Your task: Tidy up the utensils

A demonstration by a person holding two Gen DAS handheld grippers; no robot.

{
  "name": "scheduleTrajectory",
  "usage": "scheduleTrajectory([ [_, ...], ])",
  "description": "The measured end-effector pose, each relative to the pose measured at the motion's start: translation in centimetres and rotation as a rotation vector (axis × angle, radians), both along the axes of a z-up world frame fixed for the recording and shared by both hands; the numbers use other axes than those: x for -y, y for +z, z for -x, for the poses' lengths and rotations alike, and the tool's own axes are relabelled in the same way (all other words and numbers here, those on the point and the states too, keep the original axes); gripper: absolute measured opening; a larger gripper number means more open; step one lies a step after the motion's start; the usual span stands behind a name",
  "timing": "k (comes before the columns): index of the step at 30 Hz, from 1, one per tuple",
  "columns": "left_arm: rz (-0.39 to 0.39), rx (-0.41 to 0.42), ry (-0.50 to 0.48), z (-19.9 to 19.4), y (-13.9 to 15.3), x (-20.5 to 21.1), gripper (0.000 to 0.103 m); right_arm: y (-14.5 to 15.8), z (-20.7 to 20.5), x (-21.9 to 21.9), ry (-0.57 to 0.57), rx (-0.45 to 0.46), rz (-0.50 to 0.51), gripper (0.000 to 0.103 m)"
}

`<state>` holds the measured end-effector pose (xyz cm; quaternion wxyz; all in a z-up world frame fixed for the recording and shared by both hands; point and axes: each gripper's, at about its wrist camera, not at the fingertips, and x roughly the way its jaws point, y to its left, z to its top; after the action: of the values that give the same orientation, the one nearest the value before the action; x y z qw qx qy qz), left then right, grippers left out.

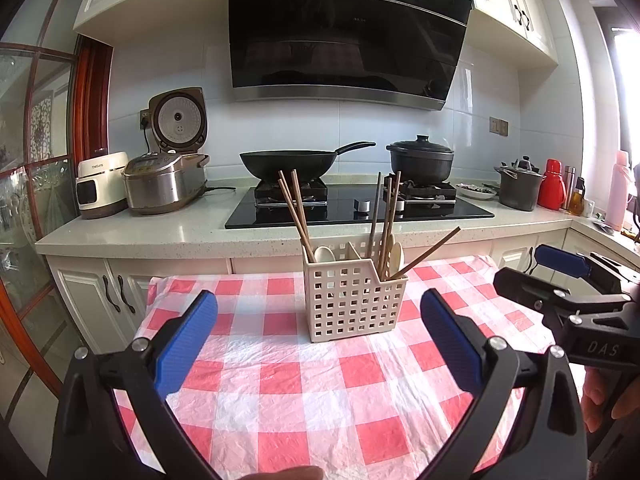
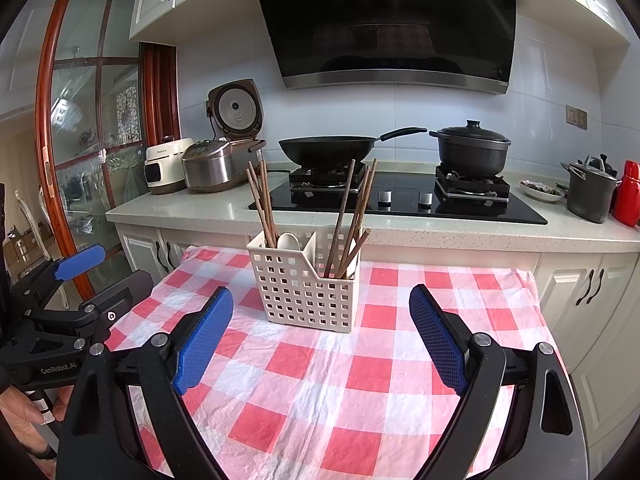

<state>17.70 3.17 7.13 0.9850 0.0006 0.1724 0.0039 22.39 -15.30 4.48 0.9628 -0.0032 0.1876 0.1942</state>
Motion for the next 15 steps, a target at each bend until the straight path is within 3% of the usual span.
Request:
scheduleTrajectory([
  [15, 0.017, -0.012, -0.014, 0.01, -0.46, 0.11, 0.098, 0.07, 0.10, -0.02, 0.001, -0.001, 0.000, 0.084],
])
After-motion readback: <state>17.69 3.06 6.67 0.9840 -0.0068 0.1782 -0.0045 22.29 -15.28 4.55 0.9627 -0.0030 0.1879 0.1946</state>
